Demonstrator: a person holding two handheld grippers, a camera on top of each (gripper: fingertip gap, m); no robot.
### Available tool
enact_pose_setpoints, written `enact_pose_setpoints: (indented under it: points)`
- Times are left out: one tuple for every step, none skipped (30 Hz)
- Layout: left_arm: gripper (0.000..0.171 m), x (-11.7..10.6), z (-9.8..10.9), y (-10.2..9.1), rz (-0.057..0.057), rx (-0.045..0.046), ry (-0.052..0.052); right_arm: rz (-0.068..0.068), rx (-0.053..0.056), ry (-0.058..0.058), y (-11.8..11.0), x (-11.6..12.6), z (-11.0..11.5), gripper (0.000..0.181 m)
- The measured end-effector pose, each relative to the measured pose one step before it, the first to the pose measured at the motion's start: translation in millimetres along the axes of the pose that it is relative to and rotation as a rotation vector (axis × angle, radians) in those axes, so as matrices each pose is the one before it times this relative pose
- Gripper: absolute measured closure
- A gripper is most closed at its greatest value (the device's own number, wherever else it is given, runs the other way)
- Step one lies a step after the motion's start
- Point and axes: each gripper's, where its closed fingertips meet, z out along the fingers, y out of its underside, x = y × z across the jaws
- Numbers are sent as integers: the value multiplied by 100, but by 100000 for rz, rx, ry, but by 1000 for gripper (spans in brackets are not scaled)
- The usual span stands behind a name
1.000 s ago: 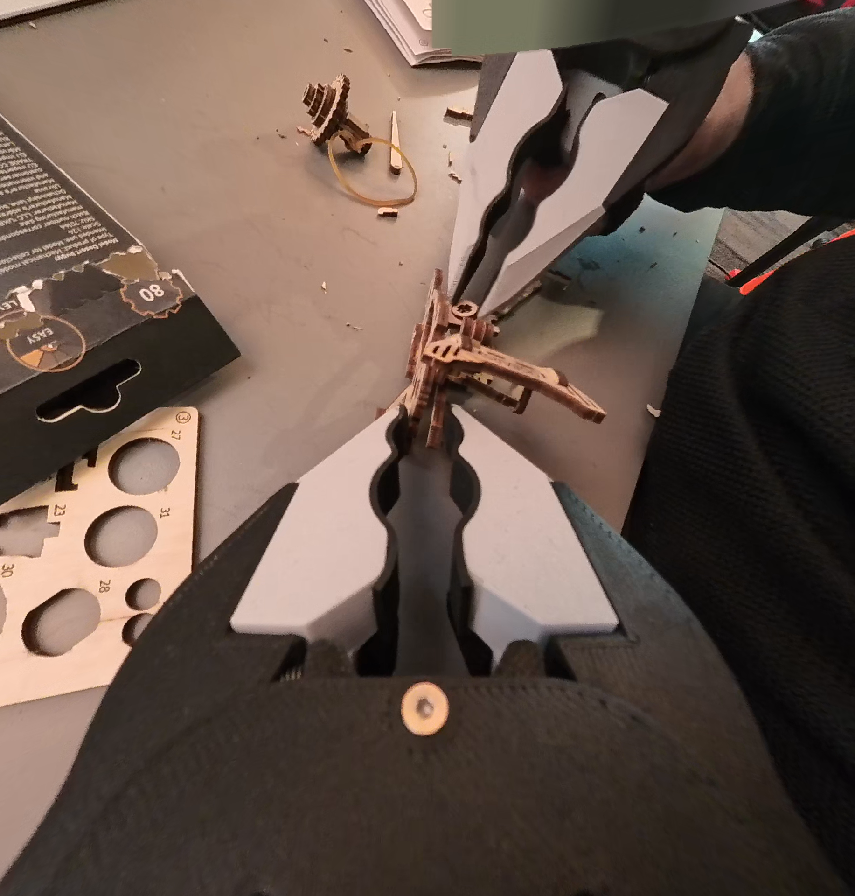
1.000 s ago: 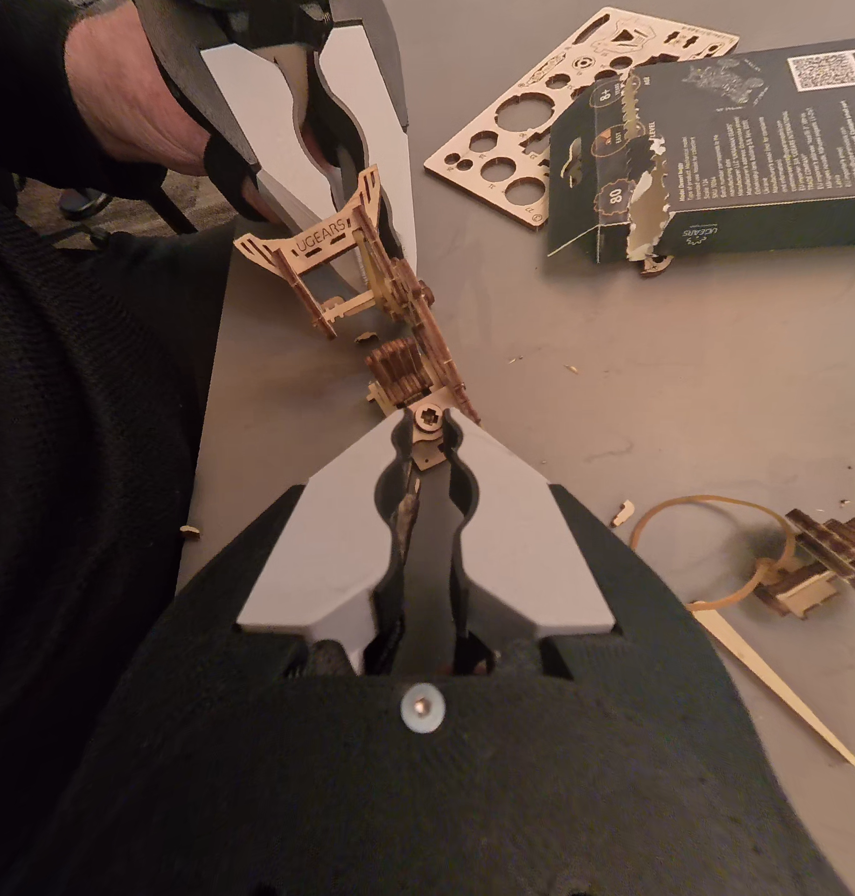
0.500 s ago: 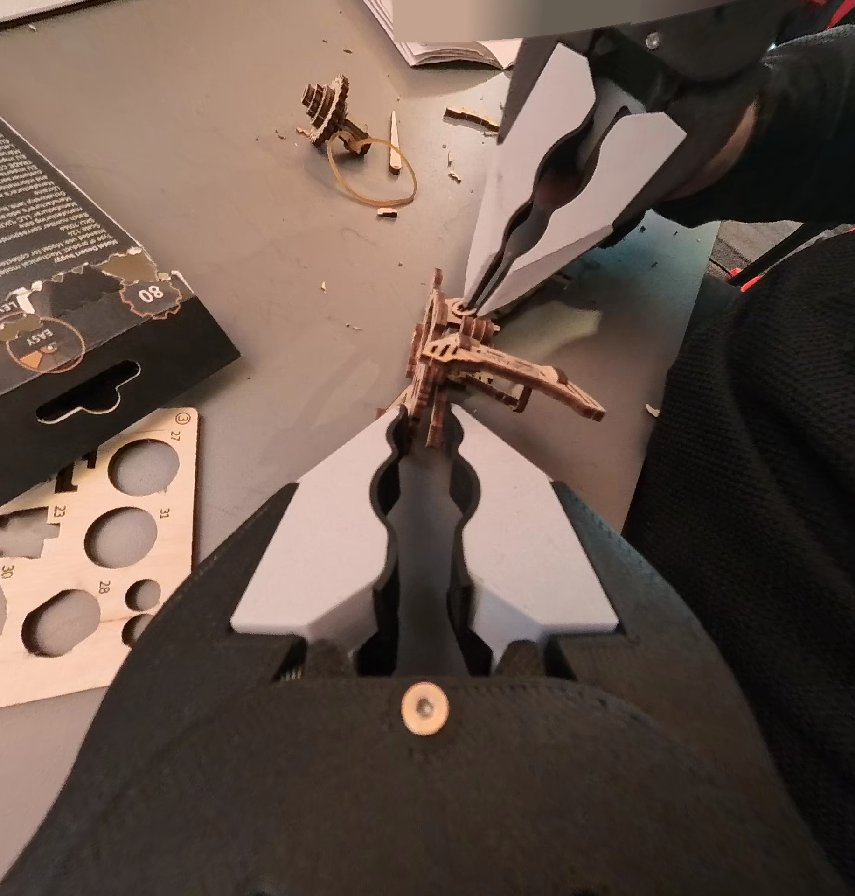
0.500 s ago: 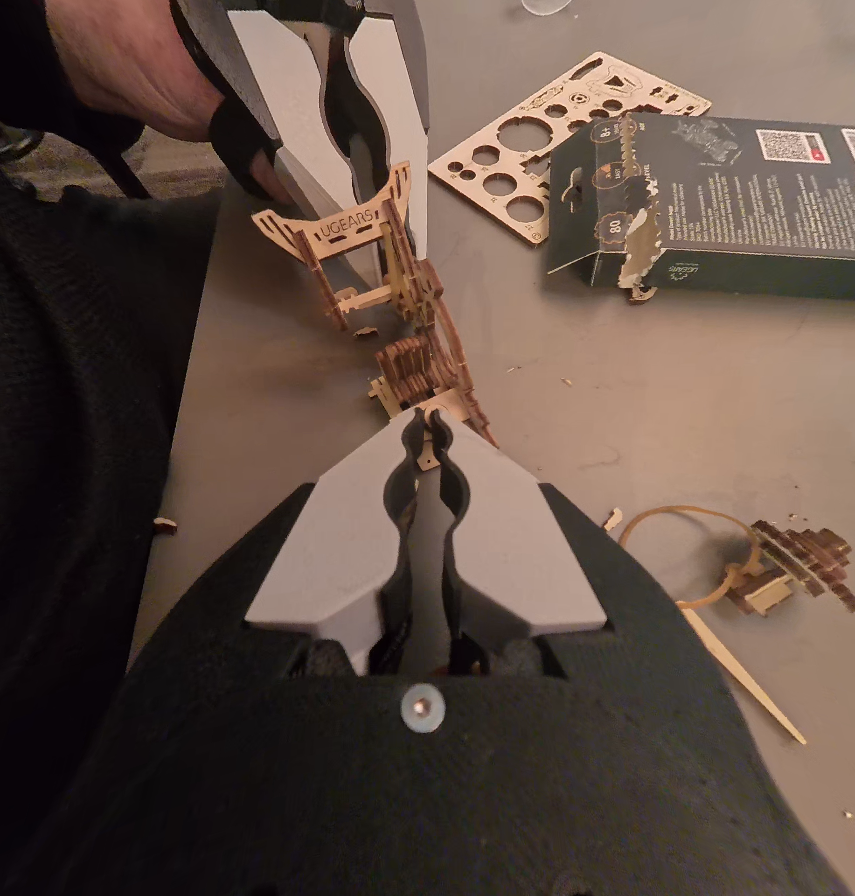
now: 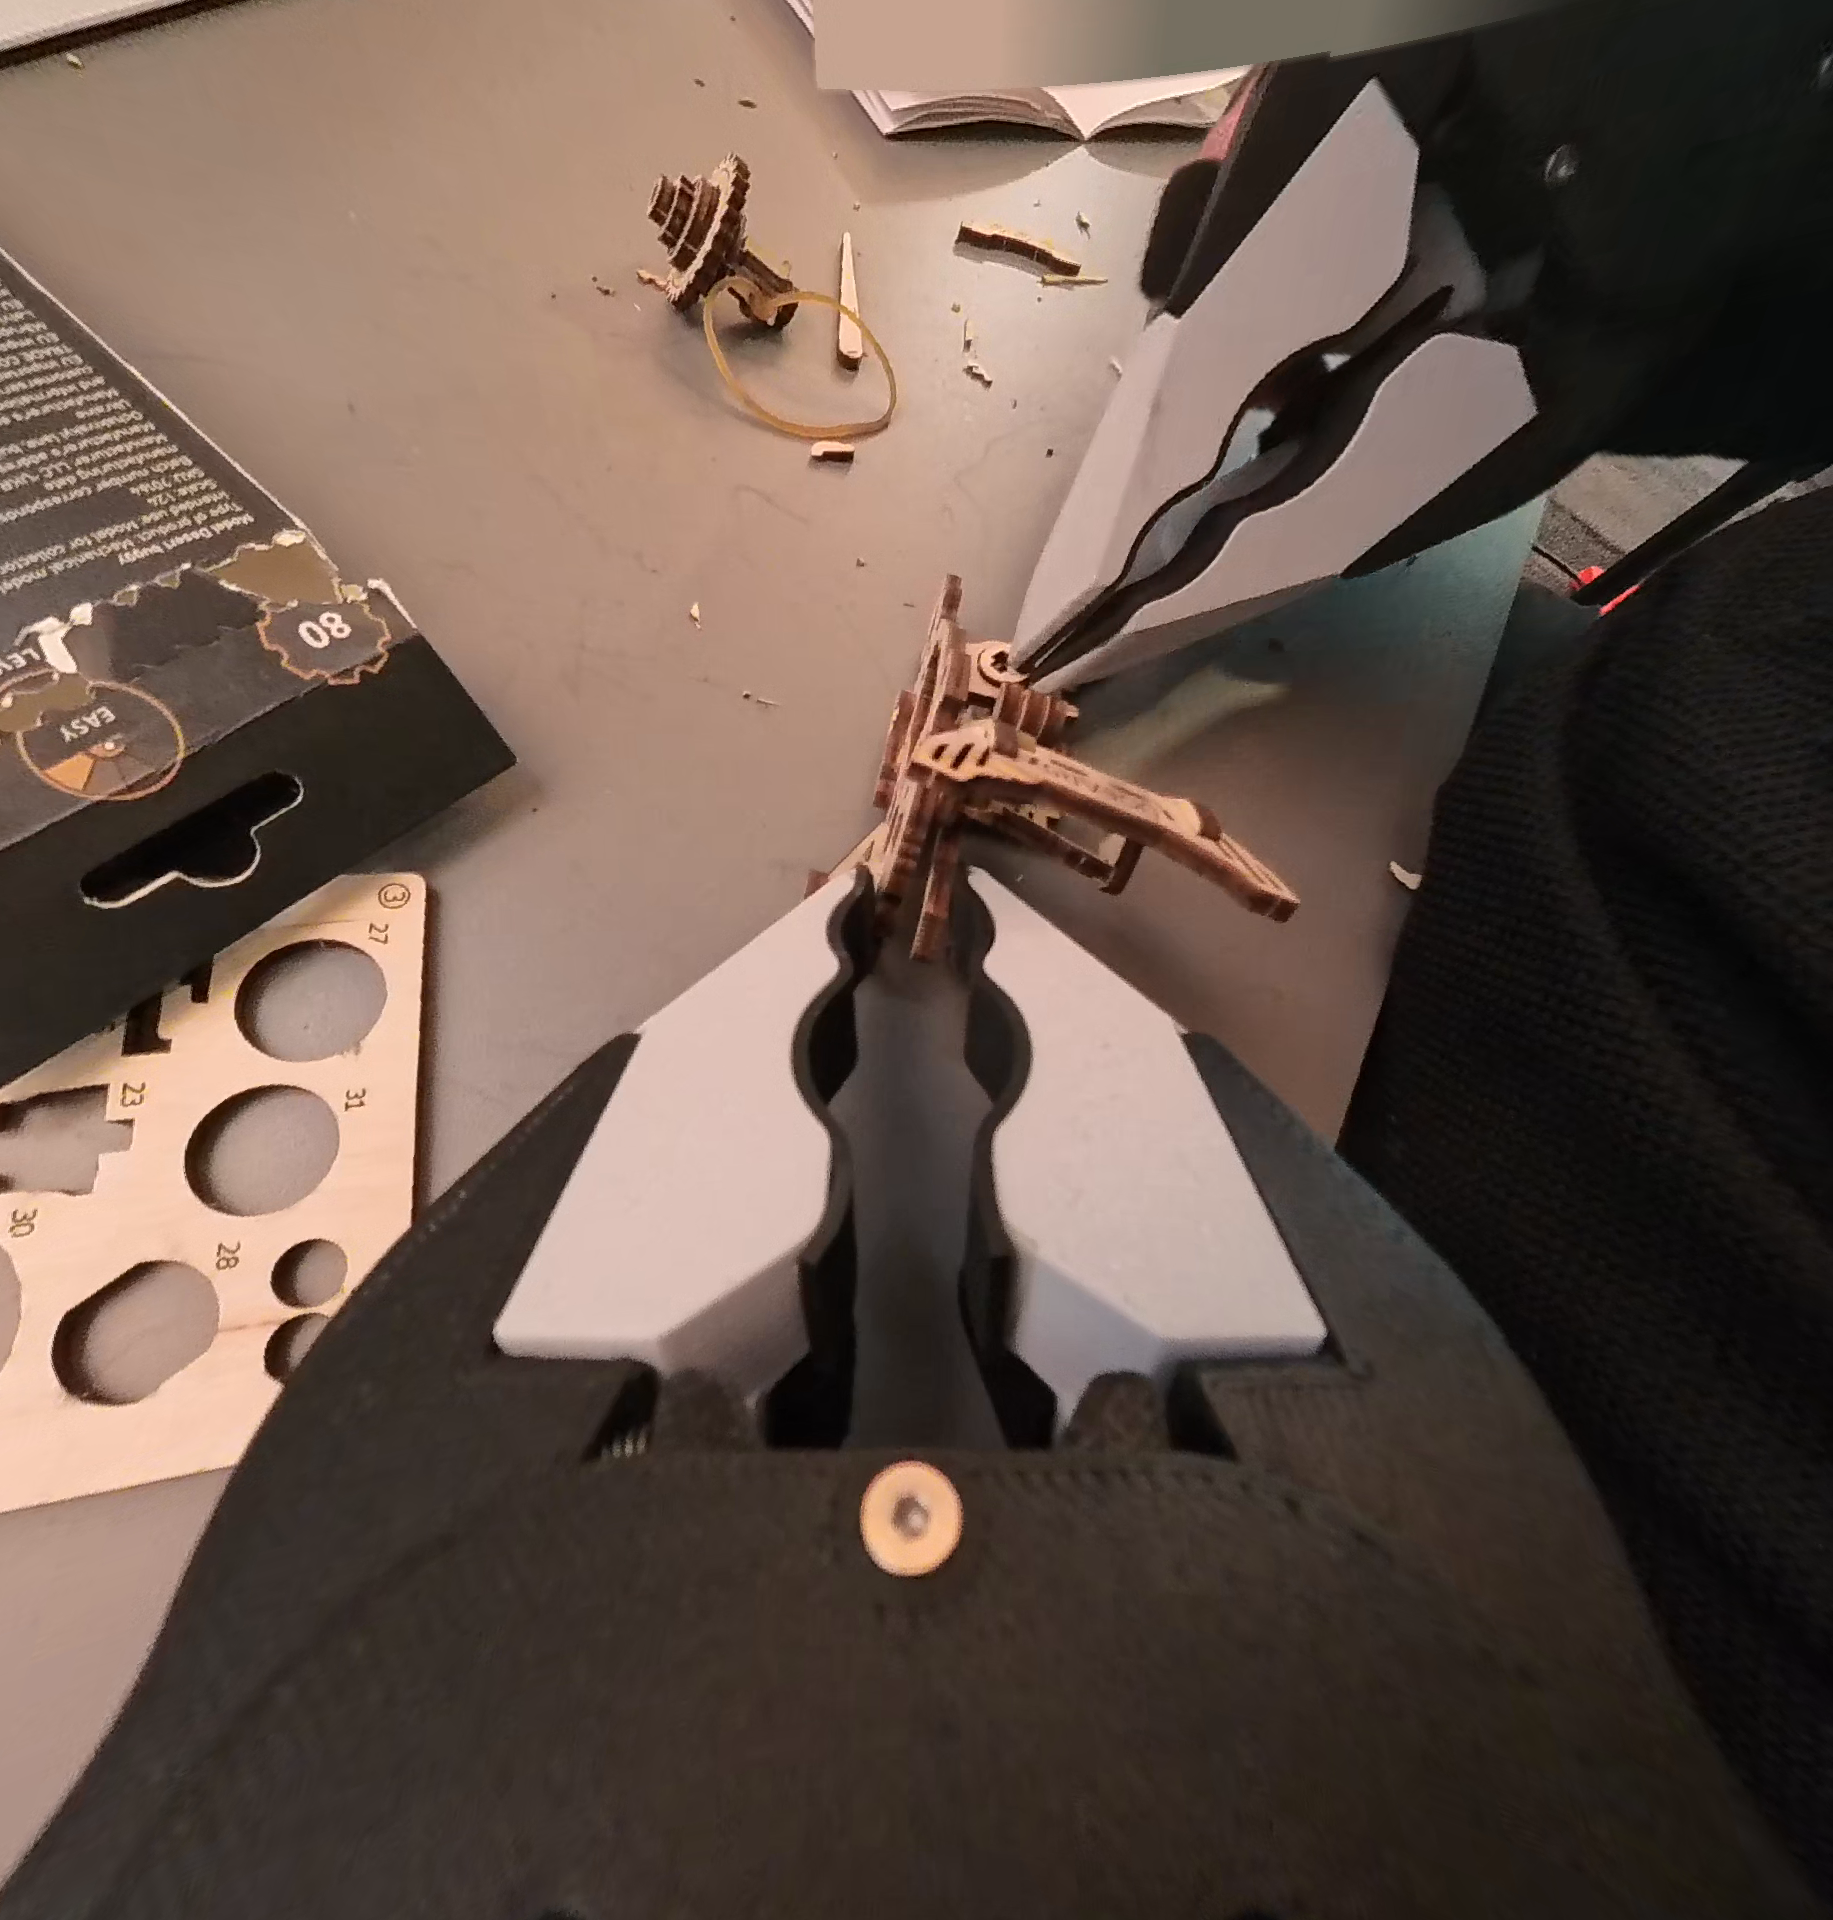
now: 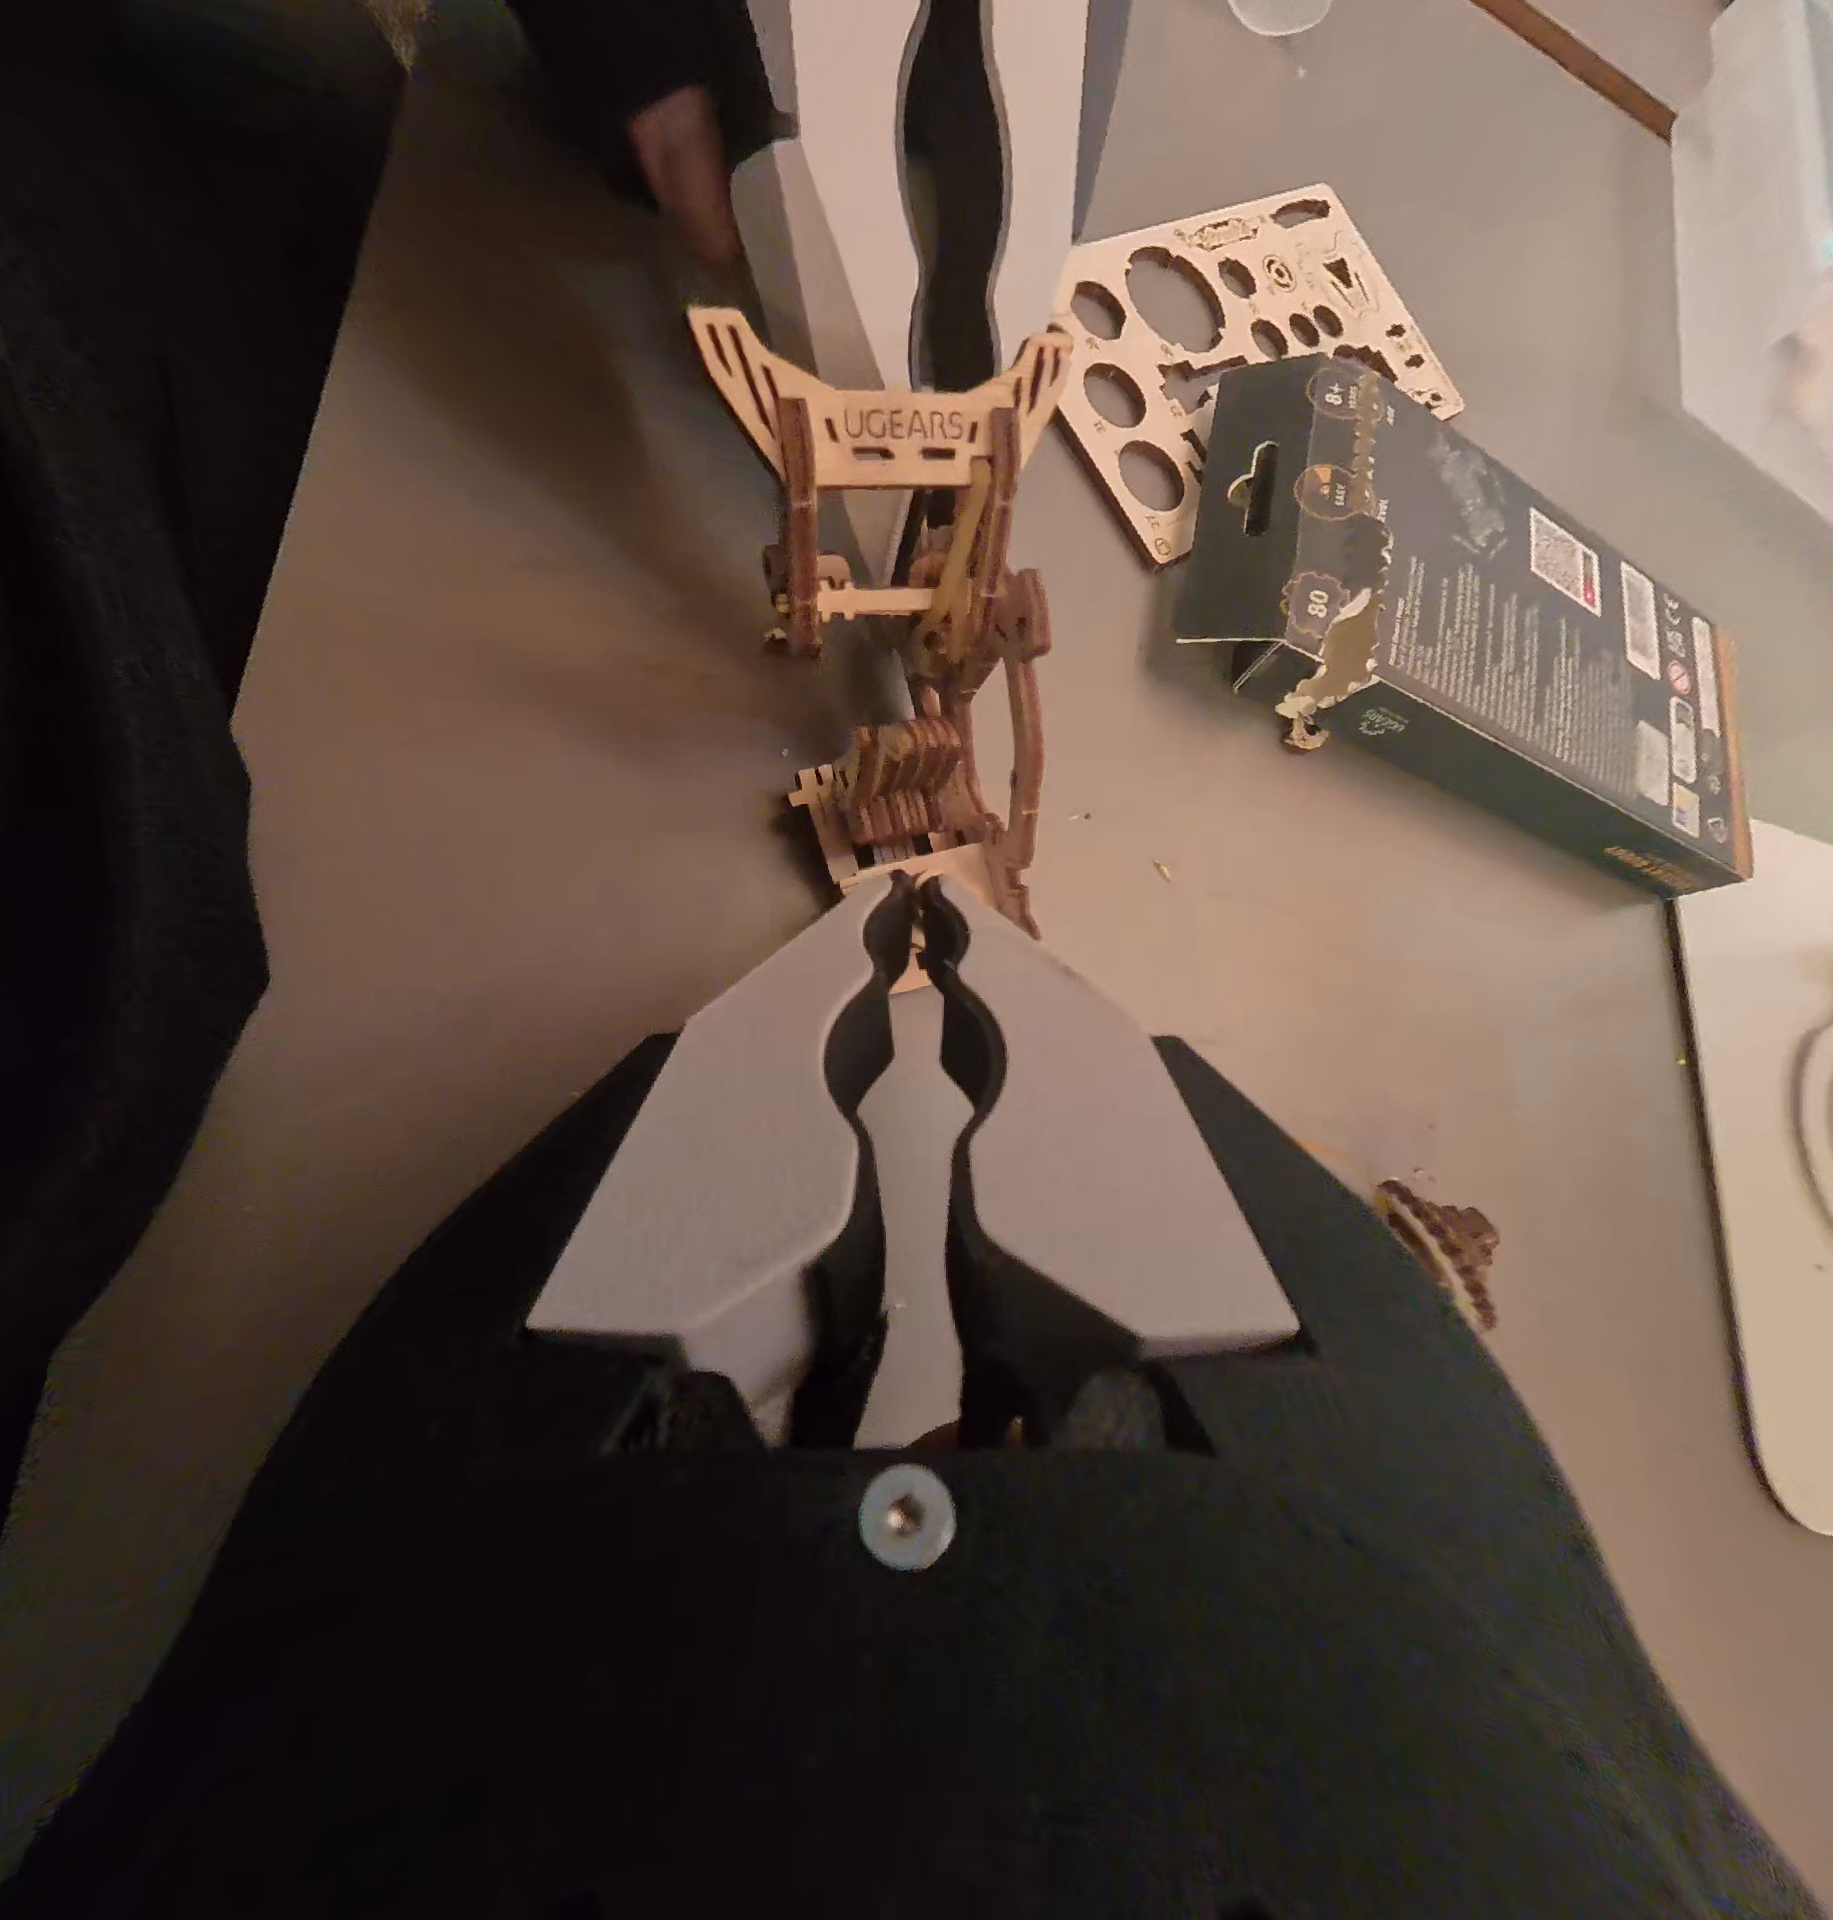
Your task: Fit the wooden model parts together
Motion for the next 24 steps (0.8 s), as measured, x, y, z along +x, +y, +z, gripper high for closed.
enact_pose_setpoints:
  points:
    - [159, -26, -8, 2, -131, -3, -168, 1417, -1382, -1105, 19, -7, 33, 181]
    - [159, -4, 2, -1, -117, 42, 81, 3558, -912, -2365, 3, -9, 34, 181]
    - [159, -7, 5, 3, 96, -31, -88, 843, -1046, -1501, 26, 1, -10, 181]
    - [159, -2, -15, -1, 10, -13, -10, -2866, -1159, 659, -9, -10, 24, 181]
    - [159, 9, 8, -1, -108, 10, 163, -1298, -1644, 488, -23, -11, -7, 181]
    - [159, 68, 21, -3, 195, -31, 392, 608, -1553, -649, 0, -34, -49, 181]
    - [160, 56, 18, -31, 462, 101, 31, -330, -398, -374, -13, -15, -115, 181]
    - [160, -8, 2, -20, 246, 131, -325, 619, 901, 1172, -33, 204, -130, 181]
    - [160, -5, 12, 0, 25, -70, -58, 2185, 1664, 537, -58, 185, -132, 181]
    - [160, -6, -4, -5, -50, 45, 21, 1912, 1324, 26, -19, 87, -137, 181]
    - [160, -2, -13, 2, -37, 56, 3, 792, 317, 54, 86, 34, -66, 181]
    - [160, 10, 13, -4, 3, -46, 33, 284, -267, 322, 135, 25, 4, 181]
    - [160, -10, -1, 0, 5, -28, -1, 40, 8, -392, 105, -111, 80, 181]
    - [160, 0, 6, 5, -75, -10, 46, -461, 155, -667, 48, -180, 70, 181]
    - [160, -10, -3, -26, -91, 140, -53, -1521, 338, 498, -40, -17, -31, 181]
    - [160, -1, 1, 9, 52, -98, 0, -820, -204, 17, -7, -46, -11, 181]
    - [160, 4, -3, 7, 10, -27, -32, 119, 221, -102, -25, -35, 19, 181]
    - [160, -29, 5, 21, -2, -133, -210, 111, 244, -159, -6, -32, 19, 181]
    - [160, -7, 2, -22, 21, 128, -126, 0, -237, -753, 8, -116, 45, 181]
    - [160, -28, 17, 34, -83, -292, -130, -104, -589, -1094, 30, -185, 75, 181]
    - [160, -19, -12, 0, -128, 48, -92, -35, 40, 200, -47, -16, 51, 181]
    - [160, 4, -11, -23, -67, 153, 82, -123, -348, -140, -10, -2, 18, 181]
    - [160, 30, 7, -17, 144, 81, 118, -252, -865, -110, 47, 100, -27, 181]
    - [160, 7, 14, 17, 97, -109, 11, 212, -977, -344, 88, 111, -15, 181]
